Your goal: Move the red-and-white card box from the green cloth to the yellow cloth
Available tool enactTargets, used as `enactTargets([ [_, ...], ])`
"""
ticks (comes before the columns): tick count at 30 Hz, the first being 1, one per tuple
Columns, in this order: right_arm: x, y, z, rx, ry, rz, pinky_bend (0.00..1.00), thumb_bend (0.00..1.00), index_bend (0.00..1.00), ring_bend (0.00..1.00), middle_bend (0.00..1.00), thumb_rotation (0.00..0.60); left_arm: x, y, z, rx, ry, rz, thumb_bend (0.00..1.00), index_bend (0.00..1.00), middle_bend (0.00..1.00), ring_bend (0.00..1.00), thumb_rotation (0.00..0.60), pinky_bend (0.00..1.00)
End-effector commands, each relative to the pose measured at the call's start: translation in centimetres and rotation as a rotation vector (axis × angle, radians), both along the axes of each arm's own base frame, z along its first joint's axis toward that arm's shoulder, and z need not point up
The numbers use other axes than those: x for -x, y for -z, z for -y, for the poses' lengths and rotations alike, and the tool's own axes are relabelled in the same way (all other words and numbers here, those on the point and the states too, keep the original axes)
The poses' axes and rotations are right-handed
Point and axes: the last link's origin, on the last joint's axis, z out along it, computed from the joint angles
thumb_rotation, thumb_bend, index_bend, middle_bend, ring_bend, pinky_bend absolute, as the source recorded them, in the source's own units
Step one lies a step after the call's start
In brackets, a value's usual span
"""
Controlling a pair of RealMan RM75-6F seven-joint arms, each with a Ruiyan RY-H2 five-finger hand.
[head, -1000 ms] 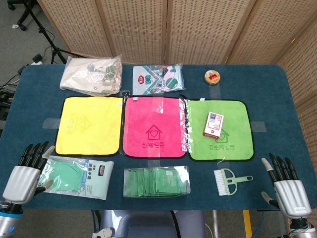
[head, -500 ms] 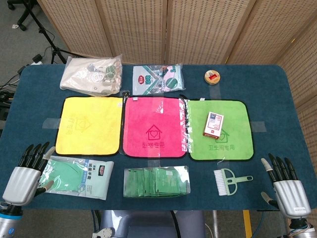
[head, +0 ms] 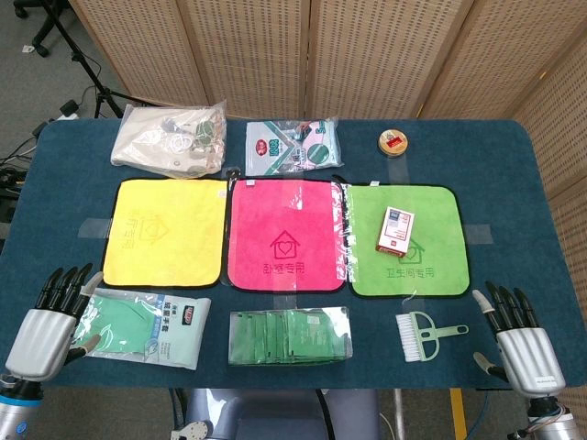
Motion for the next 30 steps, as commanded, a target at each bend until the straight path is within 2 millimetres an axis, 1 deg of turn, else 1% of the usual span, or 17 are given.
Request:
enactTargets([
  [1, -1.1, 0.2, 1.3, -0.031, -0.019, 0.024, 0.00, 0.21, 0.00, 0.00, 0.00, 0.600, 0.0, 0.1, 0.0, 0.001, 0.000, 0.000, 0.11, 0.00, 0.00, 0.00, 0.600, 0.00],
  [6, -3.1, 0.2, 4.0, -0.056, -0.042, 0.048, 0.00, 0.21, 0.00, 0.00, 0.00, 0.600, 0.1, 0.1, -0.2, 0.002, -0.005, -0.001, 0.11, 0.00, 0.00, 0.00, 0.600, 0.00],
  [9, -4.2, 0.1, 6.2, -0.038, -0.051, 0.058, 0.00, 0.21, 0.00, 0.00, 0.00, 0.600, 0.2, 0.2, -0.3, 0.004, -0.010, -0.003, 0.11, 0.00, 0.00, 0.00, 0.600, 0.00],
  [11, -5.2, 0.0, 8.0, -0.023, -0.057, 0.083, 0.00, 0.23, 0.00, 0.00, 0.00, 0.600, 0.2, 0.3, -0.4, 0.005, -0.011, -0.005, 0.11, 0.00, 0.00, 0.00, 0.600, 0.00],
  [14, -6.5, 0.0, 10.4, -0.015, -0.051, 0.153, 0.00, 0.35, 0.01, 0.00, 0.00, 0.600, 0.2, 0.4, -0.5, 0.006, -0.012, -0.006, 0.11, 0.00, 0.00, 0.00, 0.600, 0.00],
  [17, -7.3, -0.1, 12.0, -0.008, -0.042, 0.198, 0.00, 0.49, 0.03, 0.00, 0.00, 0.600, 0.3, 0.4, -0.6, 0.009, -0.018, -0.006, 0.11, 0.00, 0.00, 0.00, 0.600, 0.00],
  [19, -7.7, -0.2, 13.4, 0.003, -0.024, 0.221, 0.00, 0.59, 0.07, 0.00, 0.00, 0.600, 0.4, 0.6, -0.7, 0.013, -0.024, -0.010, 0.11, 0.00, 0.00, 0.00, 0.600, 0.00],
  [21, -8.0, -0.3, 14.5, 0.017, -0.007, 0.228, 0.00, 0.65, 0.10, 0.00, 0.01, 0.600, 0.4, 0.7, -0.7, 0.019, -0.026, -0.010, 0.11, 0.00, 0.00, 0.00, 0.600, 0.00],
  [24, -8.1, -0.2, 15.6, 0.030, 0.016, 0.244, 0.00, 0.68, 0.13, 0.00, 0.03, 0.600, 0.4, 0.8, -0.7, 0.025, -0.025, -0.010, 0.11, 0.00, 0.00, 0.00, 0.600, 0.00],
  [26, -8.1, 0.2, 16.7, 0.025, 0.063, 0.280, 0.00, 0.68, 0.13, 0.00, 0.04, 0.600, 0.4, 0.8, -0.7, 0.029, -0.025, -0.008, 0.11, 0.00, 0.00, 0.00, 0.600, 0.00],
  [27, -8.2, 0.2, 16.9, 0.023, 0.075, 0.293, 0.00, 0.69, 0.13, 0.00, 0.04, 0.600, 0.4, 0.9, -0.7, 0.030, -0.025, -0.007, 0.11, 0.00, 0.00, 0.00, 0.600, 0.00],
  [30, -8.3, 0.8, 17.5, 0.004, 0.143, 0.405, 0.00, 0.71, 0.13, 0.00, 0.03, 0.600, 0.4, 0.9, -0.8, 0.030, -0.026, -0.006, 0.11, 0.00, 0.00, 0.00, 0.600, 0.00],
])
